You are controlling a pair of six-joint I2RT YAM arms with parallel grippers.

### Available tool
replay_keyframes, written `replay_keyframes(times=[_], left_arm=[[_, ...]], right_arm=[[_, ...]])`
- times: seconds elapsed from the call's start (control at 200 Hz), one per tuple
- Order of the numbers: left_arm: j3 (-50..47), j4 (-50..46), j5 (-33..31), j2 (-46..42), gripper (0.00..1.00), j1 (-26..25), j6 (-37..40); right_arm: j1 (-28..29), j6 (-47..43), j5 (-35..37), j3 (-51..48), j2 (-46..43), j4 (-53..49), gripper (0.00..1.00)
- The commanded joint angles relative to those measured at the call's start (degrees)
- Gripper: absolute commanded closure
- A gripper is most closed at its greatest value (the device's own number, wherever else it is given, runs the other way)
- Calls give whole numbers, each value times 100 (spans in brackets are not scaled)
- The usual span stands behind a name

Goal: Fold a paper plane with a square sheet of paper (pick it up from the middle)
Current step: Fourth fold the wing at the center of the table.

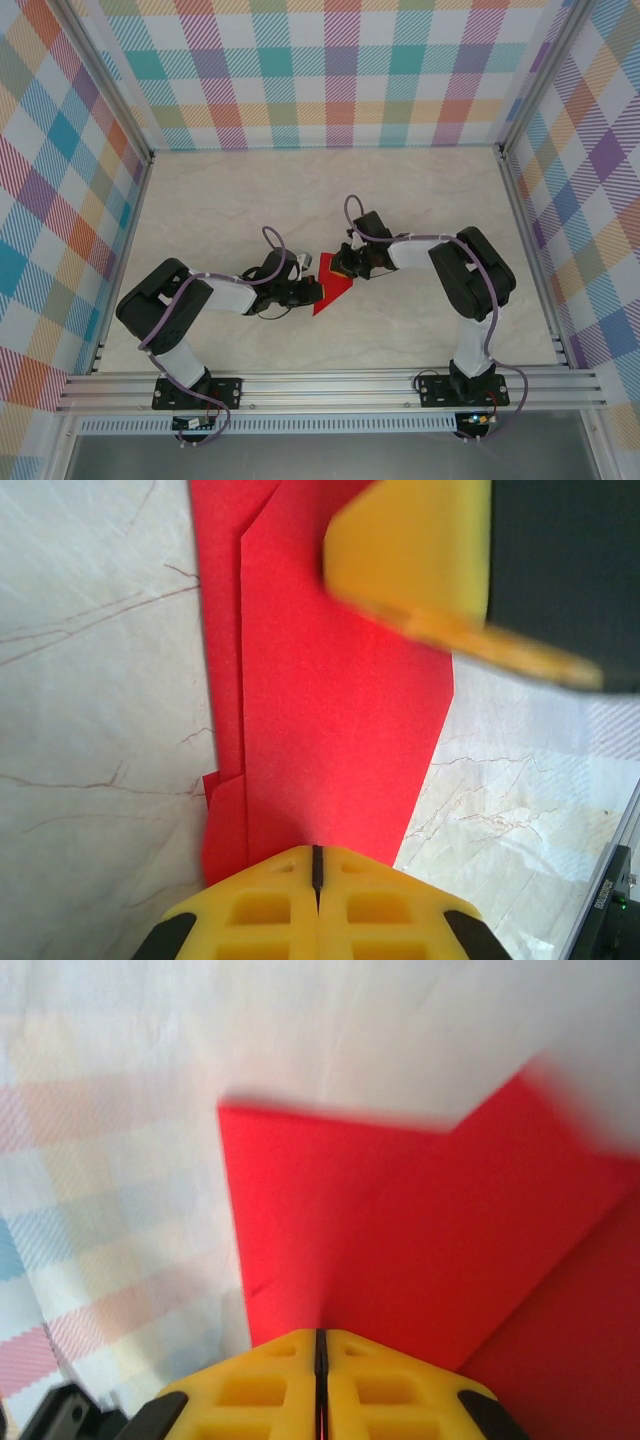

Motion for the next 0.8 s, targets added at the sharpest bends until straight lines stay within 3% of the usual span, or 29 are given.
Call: replay_keyframes(times=[0.0,0.285,0.545,0.795], left_arm=[[-458,-1717,-556,351,98,12,159],[-524,-1646,-534,335,98,12,157],[-507,-1663,-499,298,98,12,168],[-533,-1673,-518,140,98,14,148]], right_arm=[[-354,-276,121,169,190,-68,90],[-922,-373,-251,383,426,70,89],[-947,-538,-314,643,-25,-301,88],[-581,-292,-454,-42,-768,16,86]])
